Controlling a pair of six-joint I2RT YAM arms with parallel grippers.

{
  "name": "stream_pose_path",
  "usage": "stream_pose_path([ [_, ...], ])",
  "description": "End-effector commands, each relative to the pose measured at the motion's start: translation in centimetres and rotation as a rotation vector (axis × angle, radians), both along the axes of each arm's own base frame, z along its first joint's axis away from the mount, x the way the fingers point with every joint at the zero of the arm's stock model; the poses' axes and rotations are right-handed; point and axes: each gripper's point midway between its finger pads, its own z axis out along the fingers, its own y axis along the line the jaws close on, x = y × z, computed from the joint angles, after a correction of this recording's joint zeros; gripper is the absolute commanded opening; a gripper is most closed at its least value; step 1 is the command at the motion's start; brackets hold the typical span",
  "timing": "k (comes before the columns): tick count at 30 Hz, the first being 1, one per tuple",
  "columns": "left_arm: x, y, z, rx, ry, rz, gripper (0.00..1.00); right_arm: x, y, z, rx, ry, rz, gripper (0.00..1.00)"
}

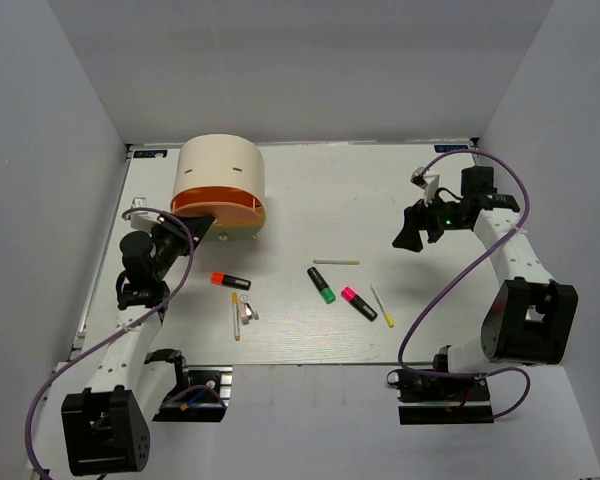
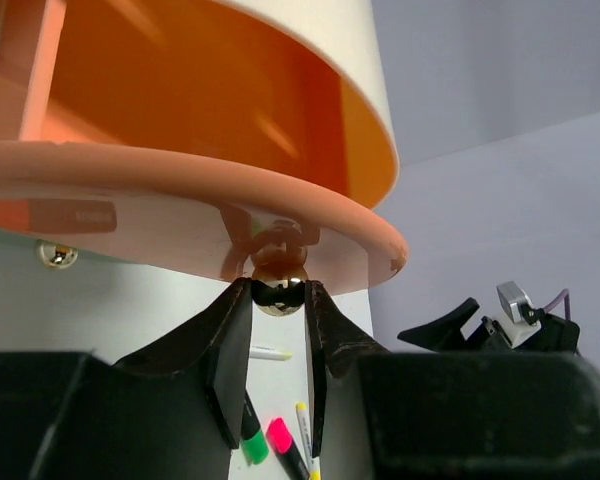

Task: Sort the stationery into containers
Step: Open the drawer in the storage box, then pick up the pen from the center of the board.

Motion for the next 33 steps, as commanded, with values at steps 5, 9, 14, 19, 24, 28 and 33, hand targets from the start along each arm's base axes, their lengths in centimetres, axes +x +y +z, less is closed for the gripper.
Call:
stream_pose_path([
  [5, -2.5, -0.4, -4.0, 0.031, 0.136, -0.038, 0.25, -0.7, 1.0, 0.2, 0.045, -0.005, 0.078, 0.9],
  [9, -2.4, -0.4, -3.8, 0.032, 0.127, -0.038, 0.61, -1.4, 1.5, -0.3, 0.073, -0.011, 0.122, 0.9],
  [14, -1.9, 0.0, -3.3, 0.036, 0.12, -0.017, 0.74, -1.5, 1.7, -0.6, 0.08, 0.003, 0.144, 0.9],
  [19, -1.7, 0.0, -2.3, 0.037, 0.111, -0.016, 0.77, -1.6, 1.7, -0.8, 0.076, 0.006, 0.149, 0.9],
  [24, -3.2, 0.1, -2.7, 0.121, 0.129, -0.035, 0.78, -1.8, 2.3, -0.9, 0.059, -0.052, 0.226, 0.9],
  [28, -5.6, 0.0, -3.7, 0.169, 0.182, -0.063, 0.83, -2.2, 4.2, -1.7, 0.027, -0.088, 0.317, 0.9],
  [33, -8.3, 0.1, -4.4, 0.221, 0.234, -0.076, 0.87, -1.2, 6.4, -3.5, -0.078, -0.145, 0.397, 0.75],
])
